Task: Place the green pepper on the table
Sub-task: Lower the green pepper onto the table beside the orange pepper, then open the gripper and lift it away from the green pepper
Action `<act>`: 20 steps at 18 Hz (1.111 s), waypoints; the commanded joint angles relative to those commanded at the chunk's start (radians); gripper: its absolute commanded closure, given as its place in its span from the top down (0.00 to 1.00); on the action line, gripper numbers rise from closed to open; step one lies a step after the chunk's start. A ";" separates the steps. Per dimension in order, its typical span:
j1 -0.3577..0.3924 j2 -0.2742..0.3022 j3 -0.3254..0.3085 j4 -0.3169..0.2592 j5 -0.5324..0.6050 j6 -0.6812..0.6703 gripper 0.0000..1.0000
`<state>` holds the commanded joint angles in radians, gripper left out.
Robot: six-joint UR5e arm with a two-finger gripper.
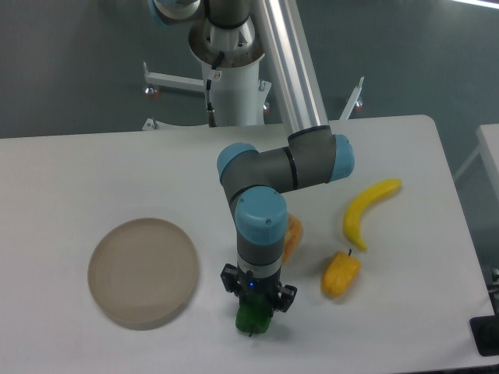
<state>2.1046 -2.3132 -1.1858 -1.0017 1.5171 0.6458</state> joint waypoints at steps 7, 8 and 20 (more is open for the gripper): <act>0.011 0.005 0.005 -0.002 -0.002 0.002 0.96; 0.014 0.011 0.006 -0.002 -0.003 0.003 0.98; 0.093 0.089 -0.008 -0.014 -0.023 0.086 1.00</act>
<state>2.1981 -2.2243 -1.1934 -1.0155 1.4941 0.7314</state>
